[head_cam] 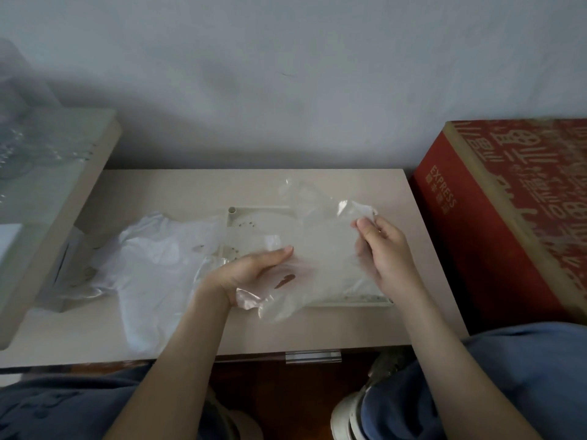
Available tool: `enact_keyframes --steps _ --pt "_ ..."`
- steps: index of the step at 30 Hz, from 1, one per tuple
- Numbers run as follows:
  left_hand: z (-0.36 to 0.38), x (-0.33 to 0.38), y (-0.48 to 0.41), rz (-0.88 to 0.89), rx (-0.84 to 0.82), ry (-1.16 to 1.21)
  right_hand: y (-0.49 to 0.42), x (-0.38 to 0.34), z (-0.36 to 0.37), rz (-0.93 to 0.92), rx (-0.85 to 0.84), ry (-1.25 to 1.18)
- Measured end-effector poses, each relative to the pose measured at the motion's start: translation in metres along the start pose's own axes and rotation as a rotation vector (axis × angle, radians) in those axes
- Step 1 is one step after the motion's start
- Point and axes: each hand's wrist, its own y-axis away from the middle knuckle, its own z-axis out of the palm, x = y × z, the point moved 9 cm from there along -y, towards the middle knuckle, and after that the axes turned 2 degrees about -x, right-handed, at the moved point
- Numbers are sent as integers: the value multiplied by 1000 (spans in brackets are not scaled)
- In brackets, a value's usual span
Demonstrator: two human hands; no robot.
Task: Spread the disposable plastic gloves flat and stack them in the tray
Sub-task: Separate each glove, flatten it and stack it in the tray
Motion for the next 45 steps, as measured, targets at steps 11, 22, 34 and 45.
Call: enact_keyframes --steps 11,22,34,45 --pt "-48 -7 1 -207 274 -667 -9 28 -19 -74 157 545" --pt "-9 67 21 581 1088 -1336 -17 44 -9 -83 159 784" --pt "-29 -28 -66 -36 313 -1816 -8 18 -6 -318 378 908" --pt "12 26 -17 595 574 -1750 0 58 63 -201 -242 1333"
